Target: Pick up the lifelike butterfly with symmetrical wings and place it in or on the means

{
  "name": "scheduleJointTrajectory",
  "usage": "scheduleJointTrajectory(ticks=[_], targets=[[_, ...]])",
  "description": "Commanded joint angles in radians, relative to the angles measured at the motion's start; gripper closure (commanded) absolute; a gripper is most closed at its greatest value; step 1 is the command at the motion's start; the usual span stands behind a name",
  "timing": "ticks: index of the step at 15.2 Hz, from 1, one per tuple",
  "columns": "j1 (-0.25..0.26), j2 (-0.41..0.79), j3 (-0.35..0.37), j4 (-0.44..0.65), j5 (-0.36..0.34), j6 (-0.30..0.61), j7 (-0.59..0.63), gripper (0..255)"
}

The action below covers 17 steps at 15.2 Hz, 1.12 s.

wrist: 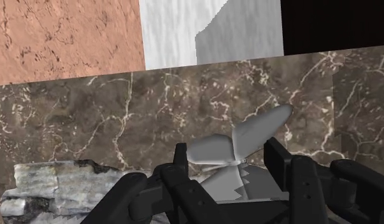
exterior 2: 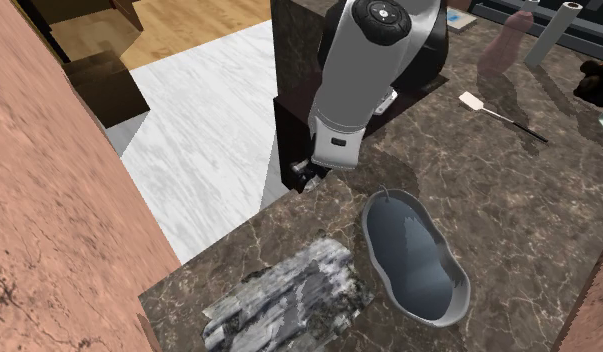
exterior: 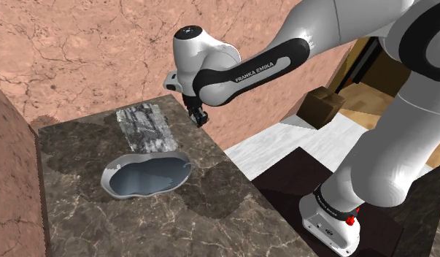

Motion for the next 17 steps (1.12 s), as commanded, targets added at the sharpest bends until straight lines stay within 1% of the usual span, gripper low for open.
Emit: scheduleJointTrajectory(ticks=[1,8,13,17], targets=[[0.000,-0.013,0.002,0.011,0.009,-0.023,-0.009,255],[-0.001,-0.051,0.005,0.051,0.033,-0.096,-0.037,255],[0.067,0.000,0.056,0.117,0.019,-0.141,0.081,255],[0.126,0.057,0.093,0.191,0.001,-0.184,0.173,255]])
